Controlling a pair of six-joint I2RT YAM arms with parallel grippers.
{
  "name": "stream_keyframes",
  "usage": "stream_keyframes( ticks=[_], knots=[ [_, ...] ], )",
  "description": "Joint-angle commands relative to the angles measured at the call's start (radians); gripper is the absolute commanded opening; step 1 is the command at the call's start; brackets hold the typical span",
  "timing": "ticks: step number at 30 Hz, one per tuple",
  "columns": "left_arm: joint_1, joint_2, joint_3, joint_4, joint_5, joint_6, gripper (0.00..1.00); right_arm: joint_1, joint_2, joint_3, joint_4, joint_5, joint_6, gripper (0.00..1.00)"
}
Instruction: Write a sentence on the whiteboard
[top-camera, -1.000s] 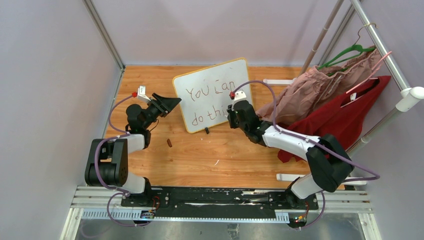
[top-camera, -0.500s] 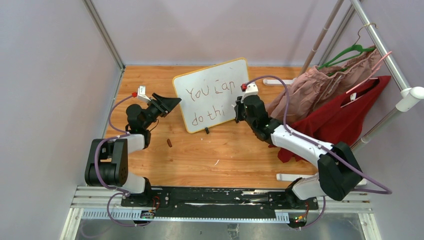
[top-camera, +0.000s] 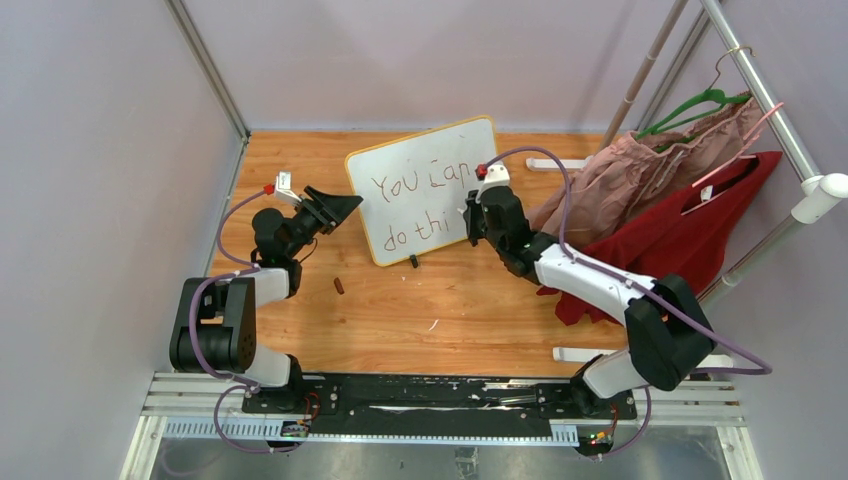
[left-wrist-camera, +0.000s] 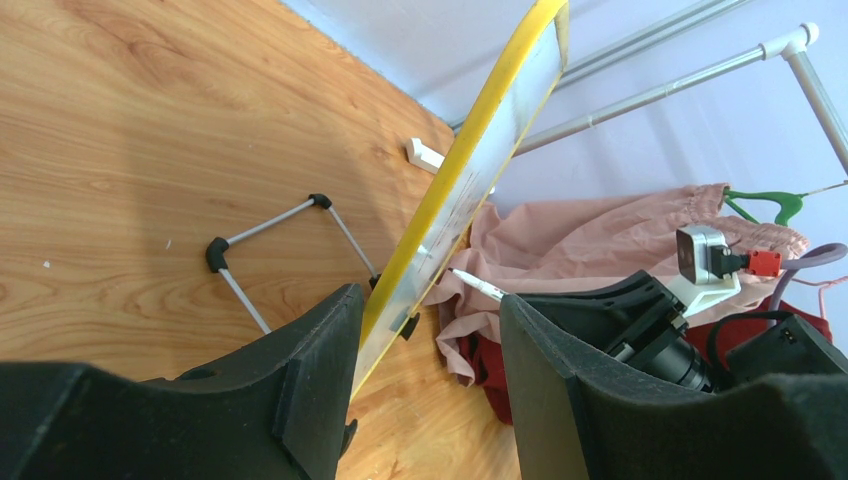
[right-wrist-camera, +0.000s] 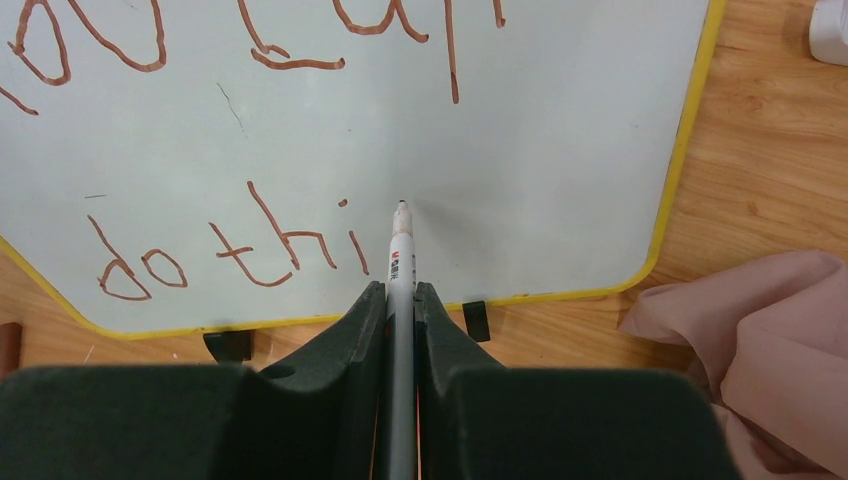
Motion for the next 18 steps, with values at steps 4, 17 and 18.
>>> stream_keyframes(
  ticks=[4, 17, 18],
  knots=[
    [-0.005, -0.014, -0.01, 0.037, 0.014, 0.003, 0.57, -0.008, 0.028, 0.05, -0.013, 0.019, 0.007, 0.0],
    [-0.005, -0.014, -0.01, 0.038, 0.014, 0.003, 0.57, -0.005, 0.066, 0.076, -0.035, -0.023, 0.005, 0.0],
    [-0.006, -0.015, -0.01, 0.039, 0.014, 0.004, 0.57, -0.003, 0.067, 0.077, -0.034, -0.027, 0.004, 0.0]
  ],
)
